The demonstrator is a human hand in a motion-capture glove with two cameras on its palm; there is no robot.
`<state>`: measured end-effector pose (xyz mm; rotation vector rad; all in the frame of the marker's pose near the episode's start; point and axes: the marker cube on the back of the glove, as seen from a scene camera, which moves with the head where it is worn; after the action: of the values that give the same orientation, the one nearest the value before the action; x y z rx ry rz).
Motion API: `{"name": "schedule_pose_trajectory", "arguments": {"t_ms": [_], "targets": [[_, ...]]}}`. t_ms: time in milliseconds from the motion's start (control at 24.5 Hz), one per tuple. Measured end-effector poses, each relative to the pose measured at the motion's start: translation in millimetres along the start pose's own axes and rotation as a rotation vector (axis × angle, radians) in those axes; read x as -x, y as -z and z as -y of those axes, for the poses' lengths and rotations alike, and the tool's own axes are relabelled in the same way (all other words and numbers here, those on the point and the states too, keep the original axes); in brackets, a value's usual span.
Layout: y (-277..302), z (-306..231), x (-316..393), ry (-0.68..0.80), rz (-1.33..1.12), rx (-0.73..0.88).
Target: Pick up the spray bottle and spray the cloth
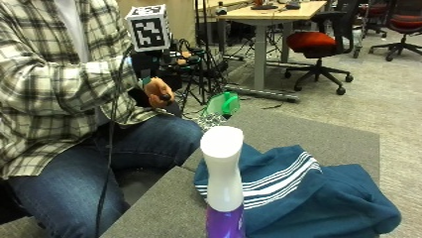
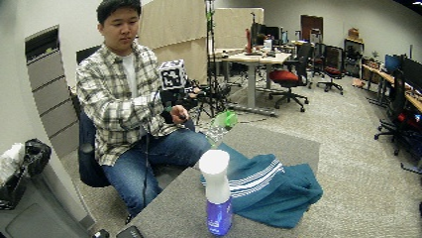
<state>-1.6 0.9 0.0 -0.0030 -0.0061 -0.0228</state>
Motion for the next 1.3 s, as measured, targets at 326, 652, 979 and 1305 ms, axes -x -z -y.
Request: {"name": "schedule_pose_trajectory", "arguments": {"t_ms": [326, 652, 979, 1305], "targets": [[-0.1, 1.1, -2.0, 0.009, -0.015, -0.001], [-1.5, -2.0, -4.0, 0.02, -0.031, 0.001], [-0.6, -23.5, -43.6, -0.02, -0.029, -0.036], [9.5, -51.4, -149.9, -0.204, 0.022, -0.109]]}}
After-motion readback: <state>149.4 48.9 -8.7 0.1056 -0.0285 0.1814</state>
